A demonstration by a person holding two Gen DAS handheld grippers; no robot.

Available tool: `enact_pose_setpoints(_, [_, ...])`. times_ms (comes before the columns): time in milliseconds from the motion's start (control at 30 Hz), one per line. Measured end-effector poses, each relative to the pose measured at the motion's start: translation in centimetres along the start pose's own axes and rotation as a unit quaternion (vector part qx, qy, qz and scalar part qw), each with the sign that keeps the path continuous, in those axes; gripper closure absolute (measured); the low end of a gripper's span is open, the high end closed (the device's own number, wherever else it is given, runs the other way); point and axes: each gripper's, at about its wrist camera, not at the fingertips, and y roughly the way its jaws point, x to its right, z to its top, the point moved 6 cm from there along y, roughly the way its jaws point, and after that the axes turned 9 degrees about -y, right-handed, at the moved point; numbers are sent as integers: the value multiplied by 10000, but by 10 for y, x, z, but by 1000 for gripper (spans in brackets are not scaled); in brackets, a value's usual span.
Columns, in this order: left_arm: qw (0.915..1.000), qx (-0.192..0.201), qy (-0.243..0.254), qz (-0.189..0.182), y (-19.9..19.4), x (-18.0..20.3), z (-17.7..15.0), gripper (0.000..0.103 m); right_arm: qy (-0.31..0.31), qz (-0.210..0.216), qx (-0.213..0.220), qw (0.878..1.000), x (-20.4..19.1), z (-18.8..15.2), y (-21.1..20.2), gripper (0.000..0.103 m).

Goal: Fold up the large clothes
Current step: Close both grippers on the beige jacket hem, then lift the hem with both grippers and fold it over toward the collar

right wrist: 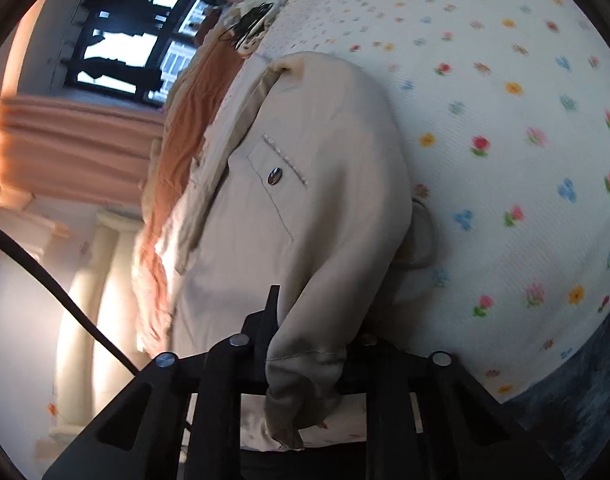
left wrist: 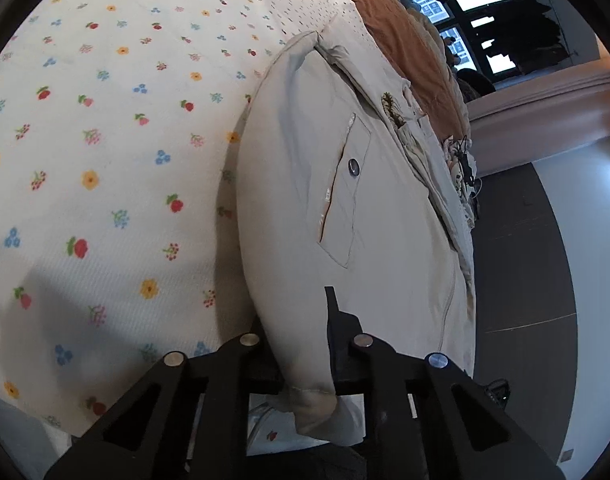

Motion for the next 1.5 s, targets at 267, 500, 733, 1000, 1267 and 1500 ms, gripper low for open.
enact_pose_setpoints(267, [9980,429,178,-422,-38,33,-1,92,-489,407,435,9970,-47,6,-43,95])
enact_pose_setpoints(500, [9930,660,357,-917,-89,55,-11,92,-801,825,616,9915,-76,-3,-85,96])
enact_pose_setpoints(733, [9873,877,437,-1250,-138,56,-35,92,-1072,1155,747,9847,-91,-19,-129,96])
enact_pose_setpoints(1000, [9799,1137,506,-1562,-191,54,-63,92,-1279,1412,897,9776,-100,-37,-158,96])
enact_pose_setpoints(1267, [9729,1298,510,-1846,-234,46,-81,92,-1328,1673,1028,9715,-103,-48,-168,96])
enact_pose_setpoints(1500, [9654,1435,509,-2116,-272,39,-94,92,-1487,1835,1125,9652,-114,-52,-169,96])
